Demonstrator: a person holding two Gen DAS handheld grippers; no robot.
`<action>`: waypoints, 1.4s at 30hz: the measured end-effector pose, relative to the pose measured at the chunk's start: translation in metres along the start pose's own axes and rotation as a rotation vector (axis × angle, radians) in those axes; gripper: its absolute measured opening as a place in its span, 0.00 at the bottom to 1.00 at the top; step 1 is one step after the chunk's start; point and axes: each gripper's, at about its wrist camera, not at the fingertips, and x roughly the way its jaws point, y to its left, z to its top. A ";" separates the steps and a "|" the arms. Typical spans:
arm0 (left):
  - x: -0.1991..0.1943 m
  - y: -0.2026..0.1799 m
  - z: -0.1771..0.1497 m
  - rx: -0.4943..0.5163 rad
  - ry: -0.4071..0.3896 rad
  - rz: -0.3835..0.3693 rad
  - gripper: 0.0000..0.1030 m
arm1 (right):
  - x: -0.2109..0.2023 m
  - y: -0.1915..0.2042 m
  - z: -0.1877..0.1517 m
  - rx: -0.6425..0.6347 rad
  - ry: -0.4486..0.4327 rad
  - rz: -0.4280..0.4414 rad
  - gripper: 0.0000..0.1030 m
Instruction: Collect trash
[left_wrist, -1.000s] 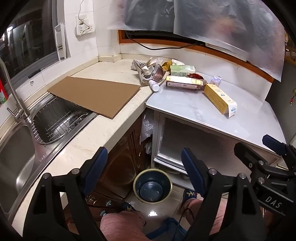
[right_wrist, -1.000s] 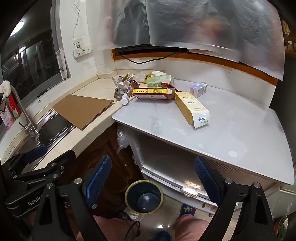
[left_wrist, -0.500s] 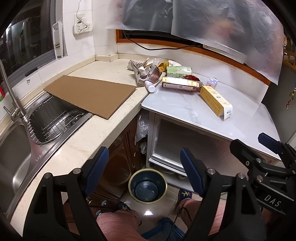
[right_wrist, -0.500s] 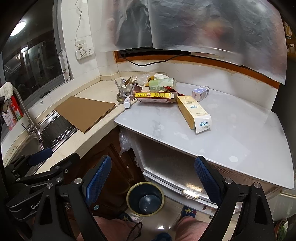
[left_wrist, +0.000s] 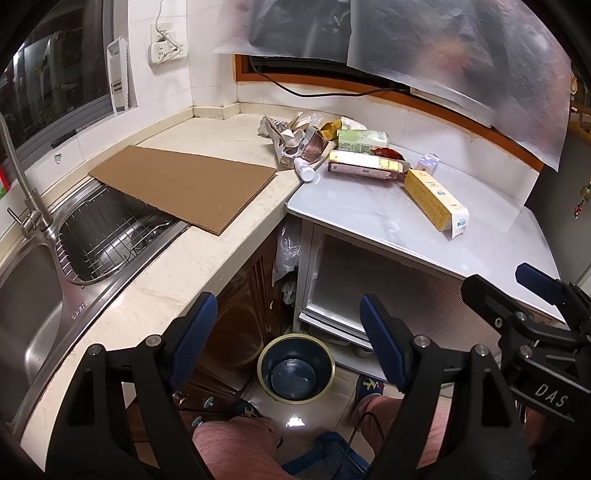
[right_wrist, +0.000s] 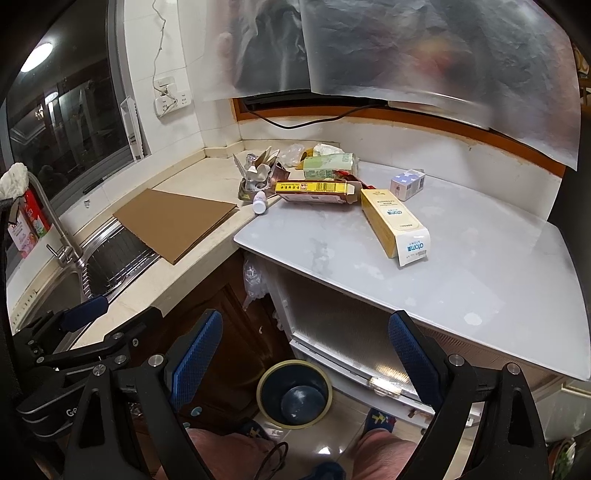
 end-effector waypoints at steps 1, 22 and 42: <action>0.000 0.000 0.000 0.000 0.001 0.001 0.75 | 0.000 0.000 0.000 0.000 0.000 0.000 0.90; 0.013 0.001 0.004 0.031 0.021 0.001 0.75 | 0.009 -0.002 0.005 0.011 0.025 0.012 0.90; 0.046 -0.015 0.056 0.144 0.032 0.005 0.75 | 0.041 -0.051 0.057 0.050 0.023 -0.023 0.90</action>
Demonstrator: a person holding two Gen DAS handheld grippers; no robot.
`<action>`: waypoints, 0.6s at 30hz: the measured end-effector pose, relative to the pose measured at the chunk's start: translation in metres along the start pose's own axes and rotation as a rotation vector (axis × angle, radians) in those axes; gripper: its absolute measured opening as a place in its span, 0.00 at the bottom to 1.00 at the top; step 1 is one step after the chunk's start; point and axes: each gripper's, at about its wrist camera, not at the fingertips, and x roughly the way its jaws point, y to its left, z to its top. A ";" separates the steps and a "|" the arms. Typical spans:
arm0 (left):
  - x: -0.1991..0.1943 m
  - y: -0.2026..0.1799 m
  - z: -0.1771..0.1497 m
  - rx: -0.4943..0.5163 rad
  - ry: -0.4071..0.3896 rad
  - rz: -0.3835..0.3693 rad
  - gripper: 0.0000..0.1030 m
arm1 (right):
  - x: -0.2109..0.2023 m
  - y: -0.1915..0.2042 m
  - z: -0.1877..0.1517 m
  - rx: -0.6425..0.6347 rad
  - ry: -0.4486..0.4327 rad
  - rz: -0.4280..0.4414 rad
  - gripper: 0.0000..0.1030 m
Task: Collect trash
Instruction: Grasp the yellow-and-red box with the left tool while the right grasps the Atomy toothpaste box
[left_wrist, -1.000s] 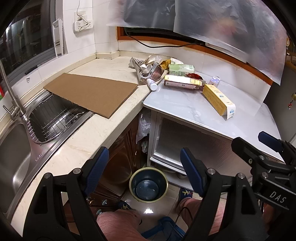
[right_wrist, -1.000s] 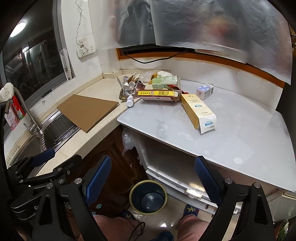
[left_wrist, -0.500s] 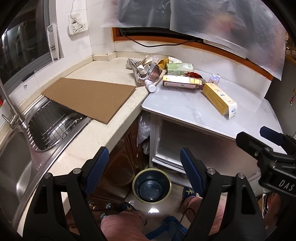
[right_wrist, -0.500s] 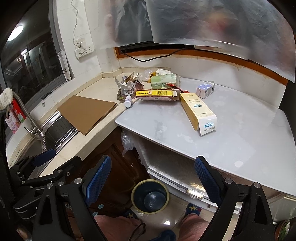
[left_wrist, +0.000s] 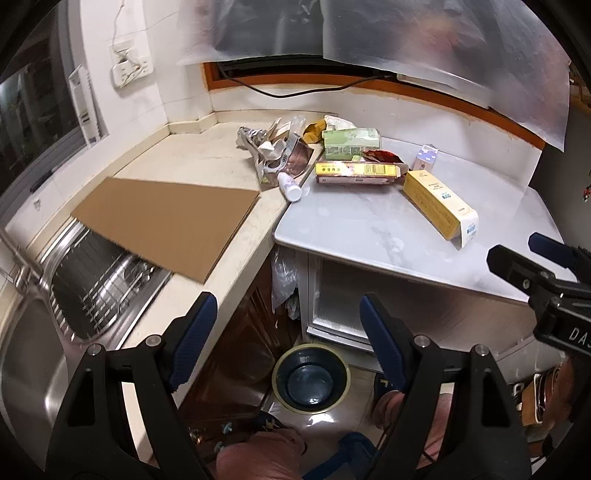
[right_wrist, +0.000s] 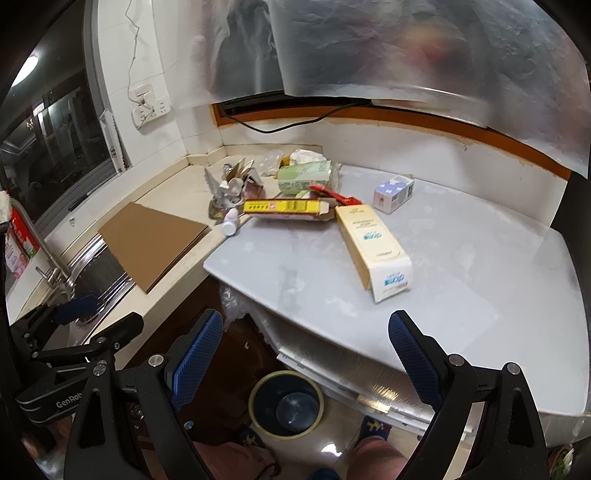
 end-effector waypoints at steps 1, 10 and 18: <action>0.003 0.000 0.004 0.011 -0.003 0.003 0.75 | 0.003 -0.003 0.004 0.002 -0.002 -0.005 0.90; 0.041 -0.017 0.069 0.147 0.020 -0.052 0.75 | 0.045 -0.042 0.043 0.016 0.004 -0.082 0.90; 0.090 -0.045 0.124 0.336 0.033 -0.137 0.75 | 0.109 -0.076 0.067 0.035 0.084 -0.078 0.90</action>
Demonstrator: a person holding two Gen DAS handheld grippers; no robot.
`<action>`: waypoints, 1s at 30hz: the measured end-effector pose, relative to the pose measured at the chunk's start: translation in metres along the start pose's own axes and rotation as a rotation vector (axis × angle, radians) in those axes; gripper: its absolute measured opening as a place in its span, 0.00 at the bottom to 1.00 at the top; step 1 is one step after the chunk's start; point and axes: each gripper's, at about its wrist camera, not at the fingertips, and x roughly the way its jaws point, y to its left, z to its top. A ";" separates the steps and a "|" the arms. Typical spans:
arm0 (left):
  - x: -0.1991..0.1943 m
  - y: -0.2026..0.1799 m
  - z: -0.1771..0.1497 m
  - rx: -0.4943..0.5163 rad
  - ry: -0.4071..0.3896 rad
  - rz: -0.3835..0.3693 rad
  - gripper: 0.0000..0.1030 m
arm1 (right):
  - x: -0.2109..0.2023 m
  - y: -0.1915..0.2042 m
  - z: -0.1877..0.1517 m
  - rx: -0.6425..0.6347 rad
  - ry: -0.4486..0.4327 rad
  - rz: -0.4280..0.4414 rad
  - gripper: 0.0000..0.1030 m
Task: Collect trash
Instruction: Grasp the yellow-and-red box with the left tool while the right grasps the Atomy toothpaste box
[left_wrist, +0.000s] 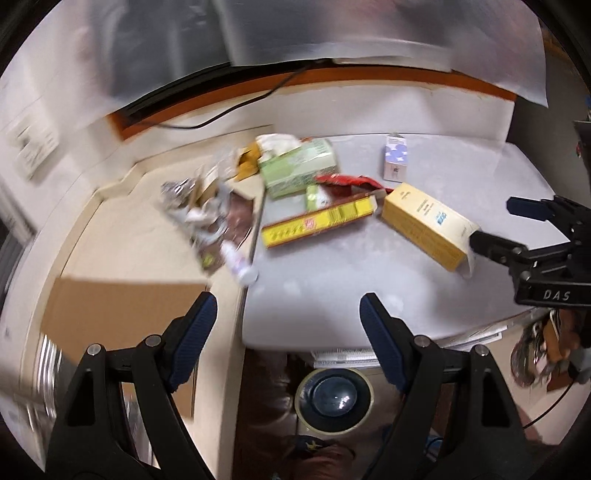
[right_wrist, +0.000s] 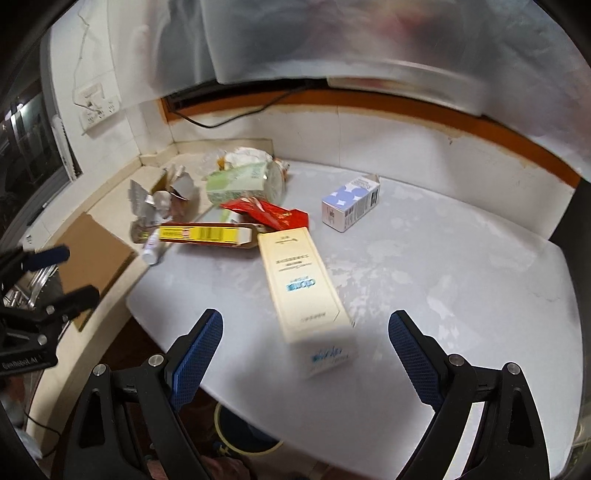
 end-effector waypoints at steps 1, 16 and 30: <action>0.008 -0.001 0.008 0.025 0.002 -0.008 0.75 | 0.008 -0.003 0.003 0.005 0.009 0.005 0.90; 0.114 -0.033 0.054 0.317 0.076 -0.001 0.75 | 0.080 -0.008 0.017 -0.010 0.098 0.037 0.90; 0.144 -0.048 0.062 0.367 0.108 0.020 0.38 | 0.095 -0.001 0.004 -0.056 0.134 0.032 0.58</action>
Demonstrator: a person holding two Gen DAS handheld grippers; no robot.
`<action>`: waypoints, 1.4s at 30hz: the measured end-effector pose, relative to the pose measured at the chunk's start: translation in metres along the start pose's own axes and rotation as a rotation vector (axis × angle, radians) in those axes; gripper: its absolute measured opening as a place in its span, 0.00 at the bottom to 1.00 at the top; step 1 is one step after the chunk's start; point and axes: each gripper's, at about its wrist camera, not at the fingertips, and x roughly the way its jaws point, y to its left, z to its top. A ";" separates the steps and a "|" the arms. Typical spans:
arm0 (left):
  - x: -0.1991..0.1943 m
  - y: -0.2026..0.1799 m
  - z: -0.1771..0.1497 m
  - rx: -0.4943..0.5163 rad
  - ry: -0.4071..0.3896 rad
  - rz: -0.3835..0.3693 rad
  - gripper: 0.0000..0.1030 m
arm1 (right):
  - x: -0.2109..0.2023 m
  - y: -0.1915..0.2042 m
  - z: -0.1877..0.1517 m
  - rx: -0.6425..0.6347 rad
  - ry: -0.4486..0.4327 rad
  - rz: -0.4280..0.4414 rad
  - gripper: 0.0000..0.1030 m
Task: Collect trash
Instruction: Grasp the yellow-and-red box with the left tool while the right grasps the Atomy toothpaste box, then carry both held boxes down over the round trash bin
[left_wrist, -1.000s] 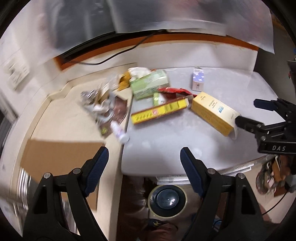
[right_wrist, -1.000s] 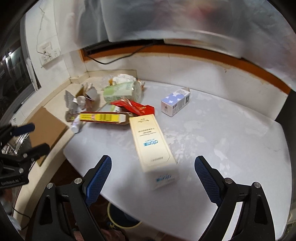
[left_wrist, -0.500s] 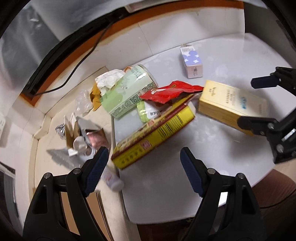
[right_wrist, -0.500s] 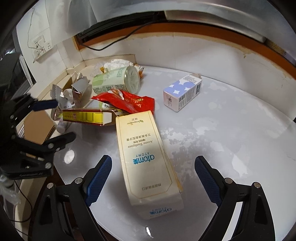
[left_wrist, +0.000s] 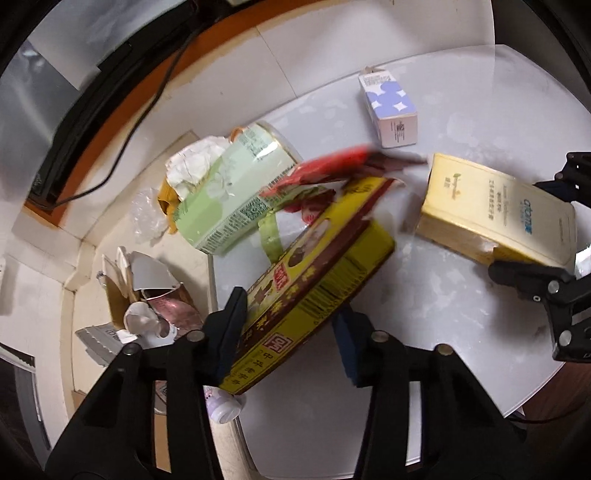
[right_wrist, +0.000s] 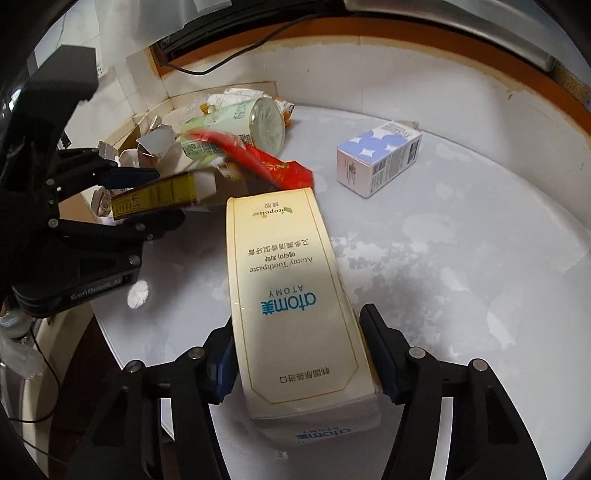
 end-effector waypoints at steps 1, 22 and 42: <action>-0.004 0.000 -0.001 -0.006 -0.007 0.004 0.36 | -0.002 0.001 -0.001 -0.004 -0.007 0.000 0.58; -0.121 0.003 -0.103 -0.332 -0.050 -0.159 0.21 | -0.098 0.021 -0.061 0.027 -0.114 0.001 0.57; -0.161 -0.076 -0.284 -0.683 -0.108 -0.175 0.21 | -0.136 0.117 -0.167 -0.077 -0.104 0.115 0.57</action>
